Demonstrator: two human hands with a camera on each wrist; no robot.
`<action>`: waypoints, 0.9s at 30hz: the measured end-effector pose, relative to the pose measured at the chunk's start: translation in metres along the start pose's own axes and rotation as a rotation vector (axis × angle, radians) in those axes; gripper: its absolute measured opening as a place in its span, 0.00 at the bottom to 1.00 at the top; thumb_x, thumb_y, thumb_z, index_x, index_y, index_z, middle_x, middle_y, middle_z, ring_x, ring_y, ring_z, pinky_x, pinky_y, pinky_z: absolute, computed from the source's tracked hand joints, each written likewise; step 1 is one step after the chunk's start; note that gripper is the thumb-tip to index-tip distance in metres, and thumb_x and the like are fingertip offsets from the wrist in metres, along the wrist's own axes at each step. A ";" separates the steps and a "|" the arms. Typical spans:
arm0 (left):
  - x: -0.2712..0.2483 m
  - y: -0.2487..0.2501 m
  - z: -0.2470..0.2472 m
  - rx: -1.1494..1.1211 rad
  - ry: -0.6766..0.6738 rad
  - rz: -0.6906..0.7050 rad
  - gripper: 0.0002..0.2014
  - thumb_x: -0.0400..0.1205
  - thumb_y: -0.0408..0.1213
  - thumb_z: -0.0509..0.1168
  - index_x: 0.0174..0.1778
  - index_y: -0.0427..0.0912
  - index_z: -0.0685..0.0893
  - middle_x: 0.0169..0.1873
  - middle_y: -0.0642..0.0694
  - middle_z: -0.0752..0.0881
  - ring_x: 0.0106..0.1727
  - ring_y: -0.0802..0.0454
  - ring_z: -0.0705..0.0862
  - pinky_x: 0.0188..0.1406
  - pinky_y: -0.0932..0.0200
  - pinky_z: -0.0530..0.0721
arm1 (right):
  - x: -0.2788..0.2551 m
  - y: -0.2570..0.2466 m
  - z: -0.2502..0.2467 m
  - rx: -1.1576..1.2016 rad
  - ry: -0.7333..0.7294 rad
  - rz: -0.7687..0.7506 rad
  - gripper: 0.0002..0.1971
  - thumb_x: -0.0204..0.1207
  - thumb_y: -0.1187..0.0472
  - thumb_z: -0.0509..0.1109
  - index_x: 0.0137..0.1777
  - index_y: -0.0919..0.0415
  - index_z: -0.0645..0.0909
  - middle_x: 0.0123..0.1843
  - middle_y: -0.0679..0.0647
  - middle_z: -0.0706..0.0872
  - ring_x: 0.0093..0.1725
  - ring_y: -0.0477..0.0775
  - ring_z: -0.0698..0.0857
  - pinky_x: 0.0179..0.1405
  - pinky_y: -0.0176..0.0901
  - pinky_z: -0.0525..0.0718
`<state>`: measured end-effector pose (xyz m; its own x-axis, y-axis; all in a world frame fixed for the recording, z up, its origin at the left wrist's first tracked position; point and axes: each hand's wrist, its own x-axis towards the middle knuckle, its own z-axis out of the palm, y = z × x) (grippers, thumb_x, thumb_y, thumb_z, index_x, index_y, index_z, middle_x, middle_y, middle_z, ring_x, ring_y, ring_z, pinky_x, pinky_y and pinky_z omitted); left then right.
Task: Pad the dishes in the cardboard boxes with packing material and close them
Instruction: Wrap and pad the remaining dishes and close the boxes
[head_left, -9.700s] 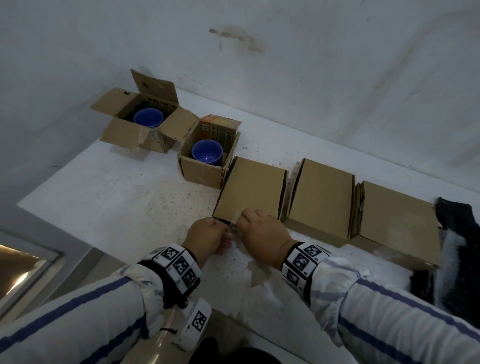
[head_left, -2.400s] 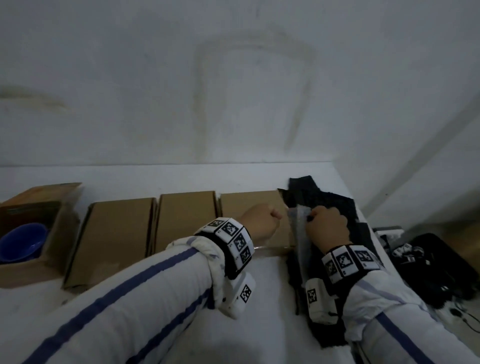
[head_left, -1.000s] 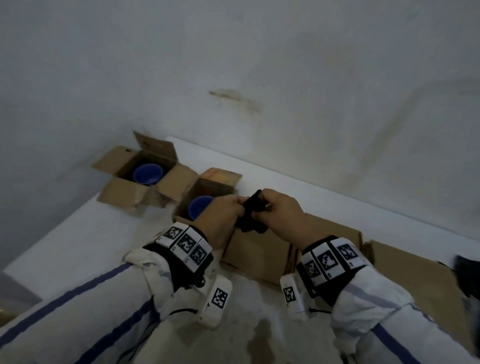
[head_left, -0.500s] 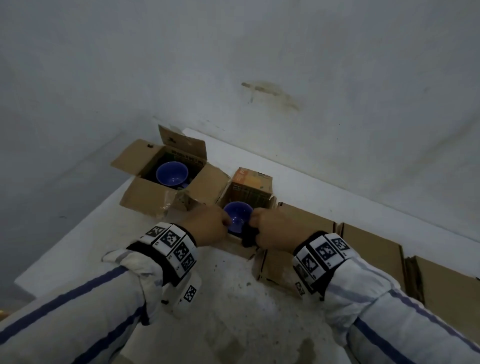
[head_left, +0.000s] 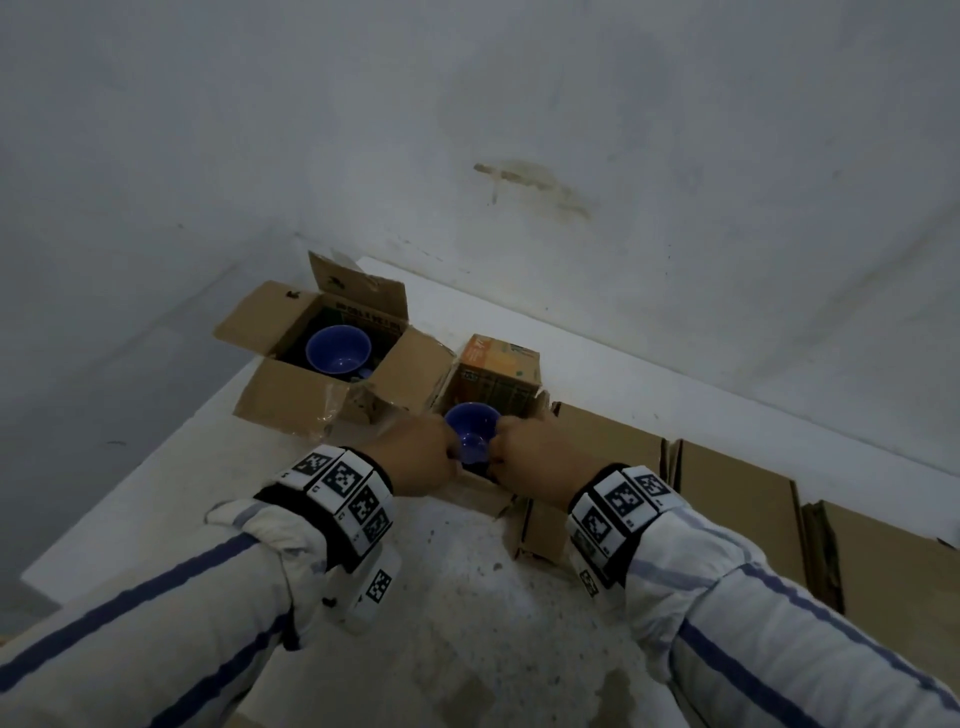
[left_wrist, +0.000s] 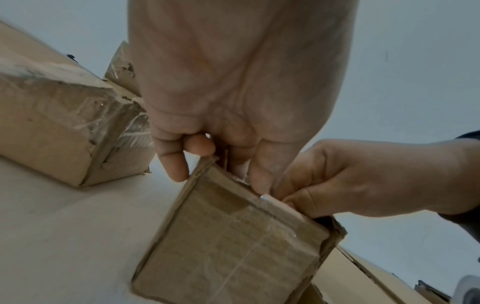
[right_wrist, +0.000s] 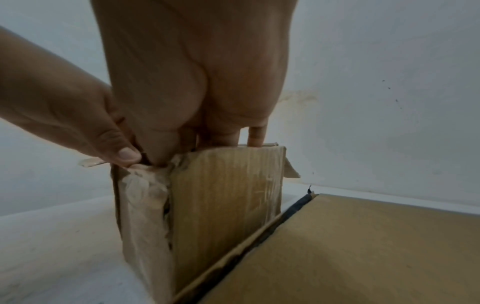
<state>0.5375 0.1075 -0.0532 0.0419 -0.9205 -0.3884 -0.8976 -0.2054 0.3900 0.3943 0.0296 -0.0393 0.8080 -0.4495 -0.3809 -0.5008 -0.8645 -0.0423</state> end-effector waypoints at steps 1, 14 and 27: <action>0.000 0.001 0.000 -0.003 0.004 -0.008 0.11 0.83 0.38 0.60 0.53 0.44 0.88 0.51 0.47 0.87 0.48 0.53 0.83 0.53 0.59 0.82 | 0.000 -0.003 0.002 -0.014 -0.024 0.003 0.13 0.82 0.57 0.58 0.54 0.58 0.84 0.51 0.56 0.81 0.51 0.53 0.78 0.63 0.51 0.70; -0.009 0.013 0.005 -0.041 -0.064 0.036 0.11 0.82 0.35 0.61 0.56 0.43 0.87 0.54 0.46 0.84 0.53 0.52 0.81 0.57 0.58 0.79 | -0.028 -0.015 0.014 -0.139 -0.025 -0.039 0.13 0.81 0.59 0.58 0.60 0.57 0.81 0.61 0.55 0.81 0.57 0.56 0.79 0.61 0.52 0.66; 0.010 0.152 0.022 -0.334 0.218 0.149 0.11 0.83 0.30 0.58 0.55 0.41 0.84 0.53 0.48 0.81 0.59 0.51 0.79 0.57 0.61 0.75 | -0.134 0.080 0.029 0.471 0.303 0.372 0.18 0.78 0.60 0.60 0.66 0.52 0.80 0.66 0.54 0.84 0.64 0.57 0.81 0.68 0.52 0.75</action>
<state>0.3915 0.0740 -0.0160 0.0468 -0.9897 -0.1356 -0.7109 -0.1284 0.6915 0.2373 0.0272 -0.0188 0.5725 -0.8011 -0.1746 -0.7890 -0.4804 -0.3829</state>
